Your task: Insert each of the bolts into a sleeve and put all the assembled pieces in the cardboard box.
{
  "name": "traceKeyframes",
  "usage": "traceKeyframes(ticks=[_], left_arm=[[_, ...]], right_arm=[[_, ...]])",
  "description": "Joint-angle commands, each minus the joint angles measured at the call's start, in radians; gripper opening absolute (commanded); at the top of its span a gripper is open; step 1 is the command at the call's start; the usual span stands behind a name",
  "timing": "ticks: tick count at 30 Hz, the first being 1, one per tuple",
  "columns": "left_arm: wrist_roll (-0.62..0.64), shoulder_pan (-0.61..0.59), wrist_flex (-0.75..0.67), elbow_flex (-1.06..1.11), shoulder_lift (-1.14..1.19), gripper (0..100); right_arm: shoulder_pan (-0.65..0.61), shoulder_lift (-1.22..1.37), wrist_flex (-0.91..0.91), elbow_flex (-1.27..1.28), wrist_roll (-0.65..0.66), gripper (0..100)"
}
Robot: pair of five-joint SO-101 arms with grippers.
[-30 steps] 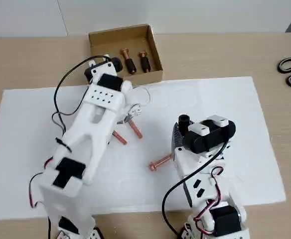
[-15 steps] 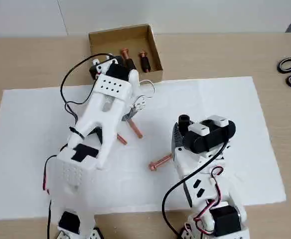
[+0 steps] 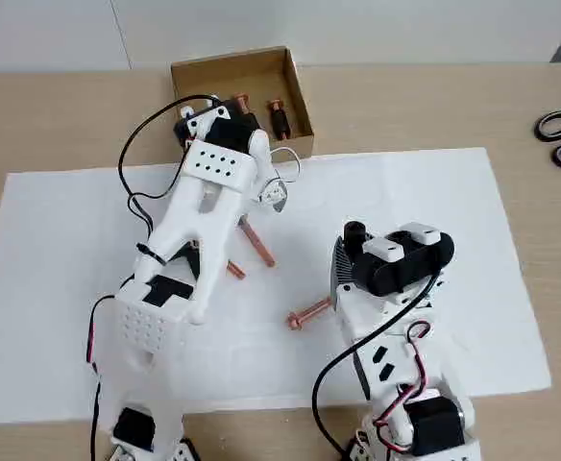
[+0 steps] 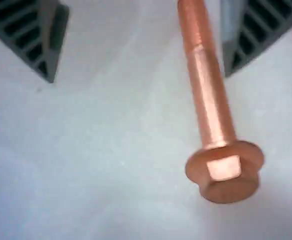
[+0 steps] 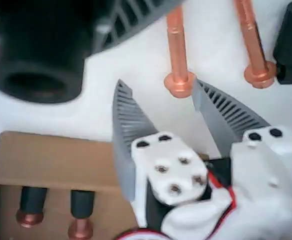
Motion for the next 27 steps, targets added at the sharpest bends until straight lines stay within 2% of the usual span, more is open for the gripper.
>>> traceKeyframes(ticks=[1, 8, 23, 25, 27], left_arm=[[0.000, 0.000, 0.003, -0.031, -0.006, 21], [0.000, -0.014, 0.003, -0.016, 0.032, 21], [0.003, -0.026, 0.006, -0.148, 0.247, 21], [0.005, -0.026, 0.008, -0.153, 0.253, 19], [0.005, -0.026, 0.006, -0.153, 0.256, 14]], right_arm=[[0.010, -0.018, -0.018, 0.017, -0.008, 0.4], [0.064, -0.018, -0.021, 0.021, -0.008, 0.4], [0.062, -0.018, -0.021, 0.018, -0.008, 0.4], [0.062, -0.018, -0.021, 0.018, -0.008, 0.4], [0.062, -0.018, -0.021, 0.018, -0.008, 0.4]])
